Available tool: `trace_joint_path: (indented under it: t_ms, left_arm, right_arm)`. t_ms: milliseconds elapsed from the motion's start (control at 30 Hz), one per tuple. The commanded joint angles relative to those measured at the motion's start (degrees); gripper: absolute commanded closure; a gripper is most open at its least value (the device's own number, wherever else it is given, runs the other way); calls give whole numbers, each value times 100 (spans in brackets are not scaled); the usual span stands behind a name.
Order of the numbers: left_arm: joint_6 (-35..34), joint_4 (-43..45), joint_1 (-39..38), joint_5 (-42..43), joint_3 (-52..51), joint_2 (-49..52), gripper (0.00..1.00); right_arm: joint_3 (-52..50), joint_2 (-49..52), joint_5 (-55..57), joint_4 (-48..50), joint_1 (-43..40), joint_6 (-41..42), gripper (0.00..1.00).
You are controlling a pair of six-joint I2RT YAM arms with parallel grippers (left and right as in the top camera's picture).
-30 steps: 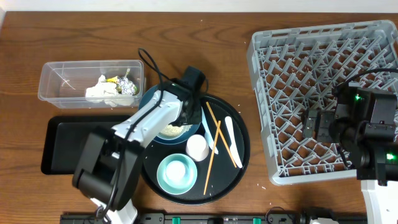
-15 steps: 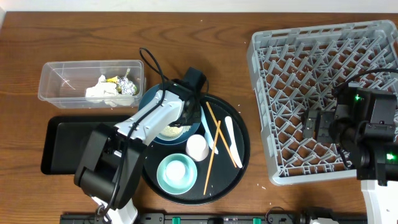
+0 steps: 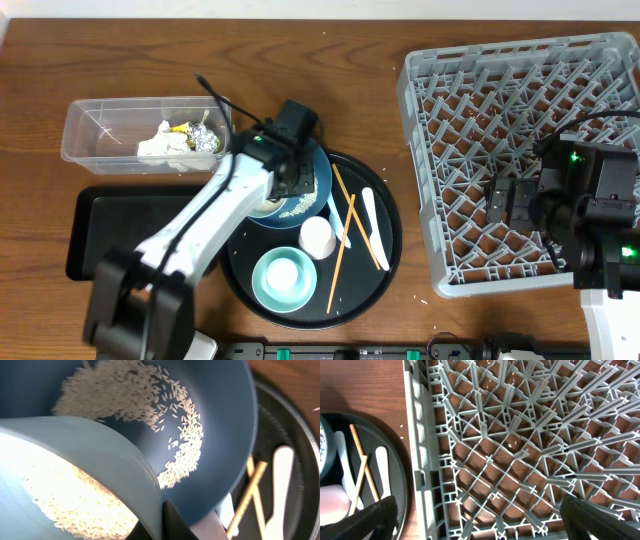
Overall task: Sort waste into correct bins and load items into the dishwasher rack
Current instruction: 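Grasp the light-blue bowl of rice with left gripper, then tip the light-blue bowl over the black tray to pour out rice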
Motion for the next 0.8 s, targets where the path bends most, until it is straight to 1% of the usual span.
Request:
trace_joint_path:
  t_ms: [0, 167, 433, 567, 767]
  left_arm:
    - [118, -179, 166, -50, 133, -472, 94]
    - [118, -691, 520, 59, 131, -940, 94]
    - [627, -1113, 1353, 988, 109, -1239, 94]
    - [990, -1141, 1967, 1650, -66, -1349, 94]
    - [1786, -1165, 3047, 2879, -348, -1469, 94]
  right_arm:
    - [98, -22, -42, -7, 26, 37, 1]
    - [98, -22, -42, -24, 26, 37, 1]
    - [98, -22, -42, -46, 26, 37, 1]
    - [98, -22, -42, -55, 26, 37, 1]
    - [98, -22, -42, -79, 26, 37, 1]
